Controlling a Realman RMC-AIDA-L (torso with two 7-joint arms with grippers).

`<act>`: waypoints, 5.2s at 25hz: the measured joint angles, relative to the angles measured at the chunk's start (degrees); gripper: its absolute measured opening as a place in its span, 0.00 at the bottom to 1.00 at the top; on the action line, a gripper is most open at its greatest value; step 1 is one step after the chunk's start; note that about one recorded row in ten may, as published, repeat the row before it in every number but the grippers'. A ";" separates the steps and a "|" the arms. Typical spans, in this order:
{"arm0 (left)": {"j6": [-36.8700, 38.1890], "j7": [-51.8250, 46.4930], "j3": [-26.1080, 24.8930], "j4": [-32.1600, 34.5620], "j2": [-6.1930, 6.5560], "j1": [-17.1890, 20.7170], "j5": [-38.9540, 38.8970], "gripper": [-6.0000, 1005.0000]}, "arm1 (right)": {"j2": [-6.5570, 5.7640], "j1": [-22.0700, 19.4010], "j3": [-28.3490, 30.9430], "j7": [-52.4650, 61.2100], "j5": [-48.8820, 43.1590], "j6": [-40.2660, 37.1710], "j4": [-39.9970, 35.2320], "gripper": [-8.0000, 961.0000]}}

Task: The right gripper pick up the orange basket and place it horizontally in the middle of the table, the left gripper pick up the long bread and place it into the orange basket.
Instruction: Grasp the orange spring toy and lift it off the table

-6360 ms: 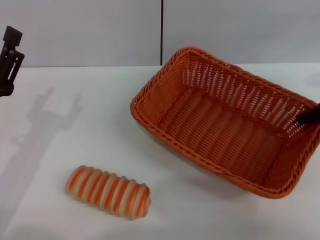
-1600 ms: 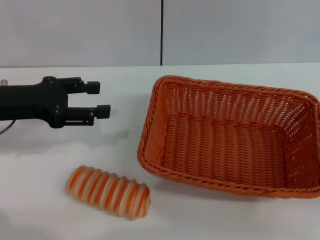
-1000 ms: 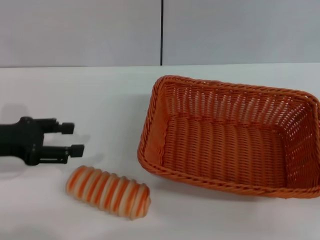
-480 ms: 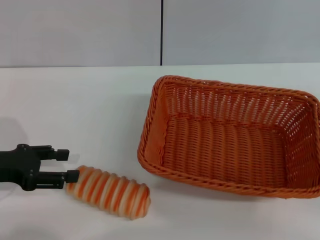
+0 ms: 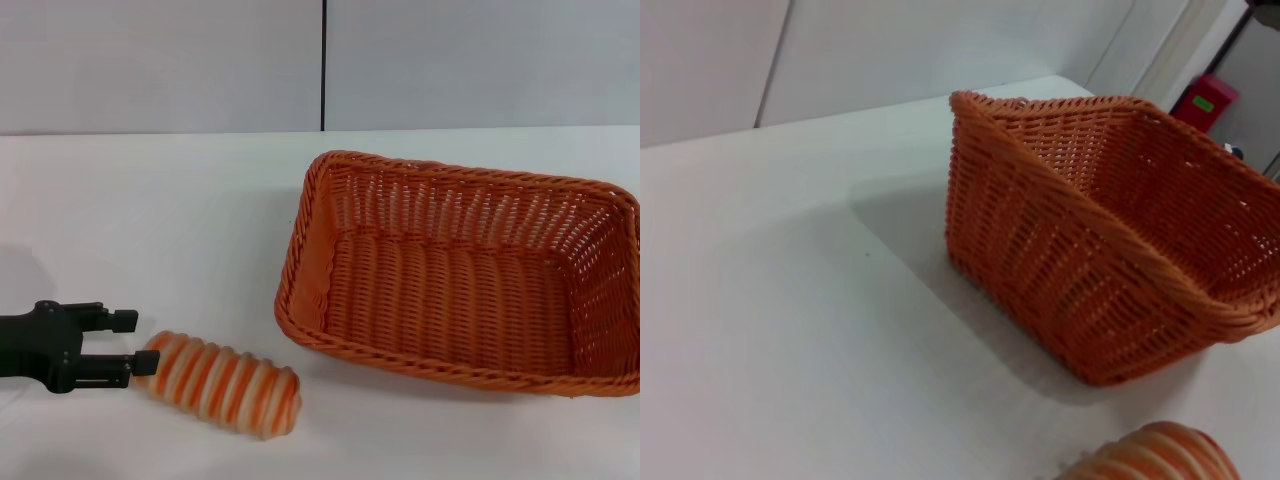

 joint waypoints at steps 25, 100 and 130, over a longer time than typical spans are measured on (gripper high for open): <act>-3.14 1.46 0.13 -0.07 -2.30 0.81 0.95 0.77 | 0.34 -0.49 0.54 1.58 -0.05 -4.21 -0.02 0.54; -5.43 1.57 -0.53 -1.41 -2.40 -1.96 2.47 0.32 | -0.25 0.08 3.73 2.29 0.66 -2.91 0.09 0.54; -5.28 -0.10 -3.64 -1.41 -1.79 -2.71 2.52 0.12 | 0.20 0.00 5.28 2.29 0.65 -2.87 0.09 0.54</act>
